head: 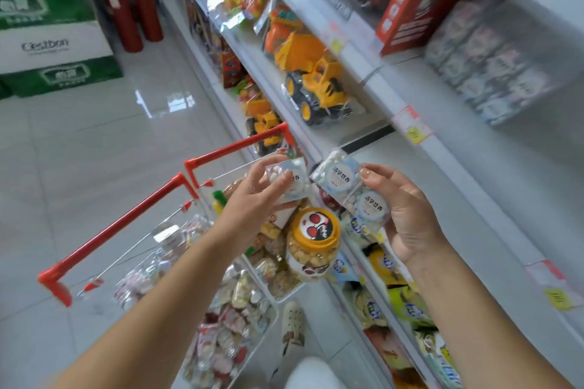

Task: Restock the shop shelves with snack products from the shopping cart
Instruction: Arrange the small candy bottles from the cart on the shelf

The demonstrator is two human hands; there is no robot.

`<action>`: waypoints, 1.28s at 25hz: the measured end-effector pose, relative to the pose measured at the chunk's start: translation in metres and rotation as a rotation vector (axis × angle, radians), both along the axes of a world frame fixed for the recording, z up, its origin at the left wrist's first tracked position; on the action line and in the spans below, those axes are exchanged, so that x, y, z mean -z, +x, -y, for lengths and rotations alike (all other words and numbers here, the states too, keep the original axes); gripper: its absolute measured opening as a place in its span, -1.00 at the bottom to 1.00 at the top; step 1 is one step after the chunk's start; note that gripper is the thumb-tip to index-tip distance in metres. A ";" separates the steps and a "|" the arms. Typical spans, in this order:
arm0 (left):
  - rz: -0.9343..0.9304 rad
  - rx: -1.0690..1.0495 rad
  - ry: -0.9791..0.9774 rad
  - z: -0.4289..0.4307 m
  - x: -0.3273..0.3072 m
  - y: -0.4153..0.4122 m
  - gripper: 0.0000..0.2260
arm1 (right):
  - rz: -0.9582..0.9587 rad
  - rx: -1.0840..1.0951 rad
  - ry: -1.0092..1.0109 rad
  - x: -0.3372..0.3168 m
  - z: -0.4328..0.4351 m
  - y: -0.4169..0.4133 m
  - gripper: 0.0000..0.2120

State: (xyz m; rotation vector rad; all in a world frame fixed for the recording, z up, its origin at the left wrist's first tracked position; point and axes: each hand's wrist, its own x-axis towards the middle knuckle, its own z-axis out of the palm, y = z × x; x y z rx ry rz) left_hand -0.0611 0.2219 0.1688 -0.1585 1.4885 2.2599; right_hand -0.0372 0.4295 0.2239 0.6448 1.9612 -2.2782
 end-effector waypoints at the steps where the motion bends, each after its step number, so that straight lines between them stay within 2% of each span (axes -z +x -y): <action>1: -0.020 0.016 -0.008 -0.014 -0.005 -0.008 -0.62 | -0.035 0.034 0.039 -0.009 -0.013 -0.002 -0.83; 3: -0.067 0.048 -0.026 -0.039 -0.015 -0.024 -0.62 | -0.151 0.114 0.157 -0.026 -0.043 -0.011 -0.87; 6: -0.116 0.057 -0.034 -0.075 -0.029 -0.051 -0.64 | -0.325 0.245 0.479 -0.044 -0.089 -0.038 -0.87; 10: -0.166 0.092 -0.076 -0.113 -0.037 -0.079 -0.75 | -0.419 0.325 0.864 -0.042 -0.136 -0.104 -0.88; 13: -0.198 0.091 -0.096 -0.132 -0.038 -0.096 -0.76 | -0.431 0.314 1.146 -0.019 -0.155 -0.159 -0.83; 17: -0.226 0.076 -0.152 -0.144 -0.038 -0.114 -0.79 | -0.259 0.254 1.505 0.000 -0.164 -0.205 -0.69; 21: -0.221 0.054 -0.151 -0.151 -0.040 -0.127 -0.76 | -0.313 0.202 1.756 -0.004 -0.172 -0.233 -0.70; 25: -0.246 0.093 -0.168 -0.158 -0.043 -0.136 -0.75 | -0.411 0.180 1.830 0.000 -0.181 -0.247 -0.70; 28: -0.248 0.105 -0.162 -0.165 -0.047 -0.143 -0.74 | -0.490 0.050 1.822 0.001 -0.190 -0.251 -0.65; 30: -0.259 0.112 -0.146 -0.172 -0.050 -0.148 -0.71 | -0.509 0.001 1.765 -0.002 -0.191 -0.242 -0.59; 32: -0.280 0.129 -0.152 -0.180 -0.056 -0.152 -0.65 | -0.574 0.056 1.586 -0.007 -0.183 -0.216 -0.61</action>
